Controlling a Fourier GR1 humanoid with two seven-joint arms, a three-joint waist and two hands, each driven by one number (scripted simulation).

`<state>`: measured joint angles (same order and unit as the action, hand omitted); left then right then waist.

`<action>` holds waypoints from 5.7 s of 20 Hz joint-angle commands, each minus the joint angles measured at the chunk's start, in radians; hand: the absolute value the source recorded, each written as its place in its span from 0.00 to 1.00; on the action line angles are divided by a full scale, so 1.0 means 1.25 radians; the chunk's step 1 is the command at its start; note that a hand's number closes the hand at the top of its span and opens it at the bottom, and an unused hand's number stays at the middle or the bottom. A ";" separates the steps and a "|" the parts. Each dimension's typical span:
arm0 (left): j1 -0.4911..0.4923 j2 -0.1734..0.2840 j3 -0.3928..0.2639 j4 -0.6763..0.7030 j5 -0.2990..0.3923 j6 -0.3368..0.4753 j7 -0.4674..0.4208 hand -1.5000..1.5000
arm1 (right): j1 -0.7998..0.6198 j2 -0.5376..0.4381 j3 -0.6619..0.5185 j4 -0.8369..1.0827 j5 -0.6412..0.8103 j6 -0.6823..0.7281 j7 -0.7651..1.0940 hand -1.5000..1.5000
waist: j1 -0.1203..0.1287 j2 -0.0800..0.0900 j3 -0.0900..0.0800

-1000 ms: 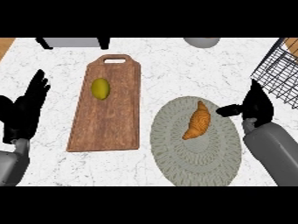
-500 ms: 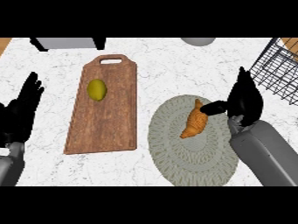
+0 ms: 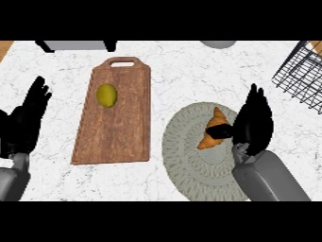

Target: Pick the croissant from the placemat and place it in the basket

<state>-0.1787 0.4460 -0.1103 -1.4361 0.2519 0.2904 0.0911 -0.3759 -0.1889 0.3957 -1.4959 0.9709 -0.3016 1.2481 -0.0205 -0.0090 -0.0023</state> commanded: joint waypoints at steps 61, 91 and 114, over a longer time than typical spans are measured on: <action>-0.023 -0.113 0.080 0.031 -0.125 -0.072 -0.006 0.50 | 0.091 0.150 -0.079 0.263 0.046 -0.076 -0.112 1.00 | 0.019 0.009 0.002; 0.002 -0.093 0.136 0.015 -0.112 -0.113 0.001 0.50 | -0.110 0.076 -0.185 0.020 -0.306 -0.111 -0.612 1.00 | 0.010 0.004 0.001; -0.025 -0.139 0.121 -0.004 -0.167 -0.120 0.029 0.50 | -0.515 -0.126 -0.440 0.467 -0.267 -0.099 -0.576 1.00 | 0.028 0.011 0.002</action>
<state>-0.2043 0.2901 0.0498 -1.4573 0.0639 0.1342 0.1476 -0.9666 -0.3257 -0.1605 -1.0240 0.5916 -0.4168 0.5296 0.0142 0.0037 -0.0002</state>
